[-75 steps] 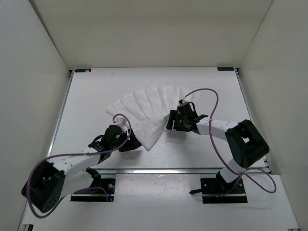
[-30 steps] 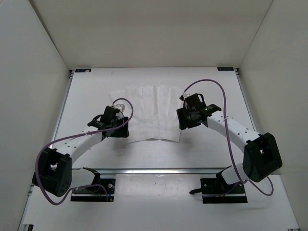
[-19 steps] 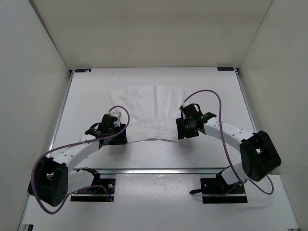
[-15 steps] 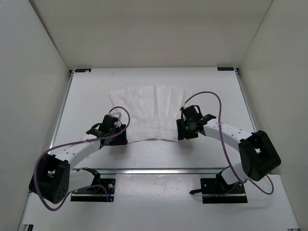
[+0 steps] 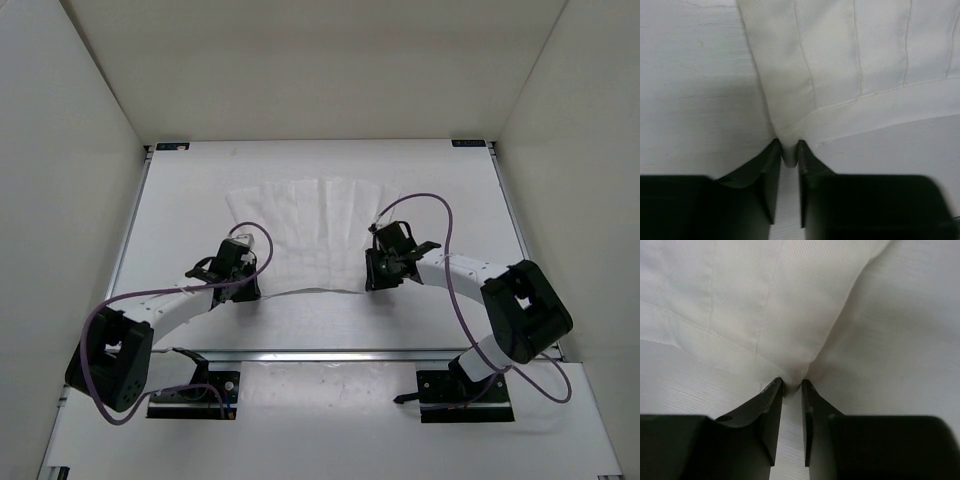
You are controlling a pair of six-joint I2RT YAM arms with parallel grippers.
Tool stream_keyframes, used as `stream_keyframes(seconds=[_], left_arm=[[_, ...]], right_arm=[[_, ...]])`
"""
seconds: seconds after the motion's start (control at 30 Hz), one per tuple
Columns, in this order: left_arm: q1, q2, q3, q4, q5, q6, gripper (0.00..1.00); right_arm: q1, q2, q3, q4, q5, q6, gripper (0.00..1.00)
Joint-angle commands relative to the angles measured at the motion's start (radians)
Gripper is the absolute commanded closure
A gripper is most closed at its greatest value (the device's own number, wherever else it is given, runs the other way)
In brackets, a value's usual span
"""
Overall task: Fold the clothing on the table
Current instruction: Fold the skirt
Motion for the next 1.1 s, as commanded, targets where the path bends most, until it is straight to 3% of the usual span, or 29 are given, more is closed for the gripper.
stream_keyframes(seconds=[0.0,0.07,0.1,0.2,0.33,0.47,0.63,0.73,0.87,1.07], left_arm=[[0.015,-0.004,-0.014,0.036,-0.003,0.0,0.76],[0.015,0.007,-0.014,0.051,-0.003,0.001,0.94],[0.013,0.007,-0.011,0.053,-0.005,0.0,1.0],[0.001,-0.01,0.033,0.022,-0.02,0.021,1.0],[0.029,-0.08,0.238,-0.102,-0.022,0.069,1.0],[0.03,-0.157,0.552,-0.287,-0.043,0.093,1.0],[-0.054,-0.148,0.959,-0.559,-0.085,0.113,1.0],[-0.037,-0.187,1.067,-0.593,-0.039,0.086,1.0],[0.029,-0.189,1.104,-0.598,0.02,0.093,1.0],[0.076,0.008,1.03,-0.492,0.076,0.129,1.0]], right_arm=[[0.01,0.055,0.01,0.035,-0.014,-0.016,0.82],[0.01,0.068,0.03,0.03,-0.02,-0.02,1.0],[0.016,0.066,0.033,0.024,-0.023,-0.019,1.0],[0.02,0.034,0.071,-0.014,-0.012,-0.043,1.0],[0.014,-0.111,0.191,-0.108,0.017,-0.108,1.0],[0.026,-0.244,0.359,-0.234,0.06,-0.152,1.0],[0.062,-0.4,0.554,-0.367,0.037,-0.134,1.0],[0.092,-0.434,0.655,-0.438,0.037,-0.111,1.0],[0.011,-0.405,0.737,-0.479,-0.05,-0.131,1.0],[-0.103,-0.137,0.927,-0.484,-0.118,-0.227,1.0]])
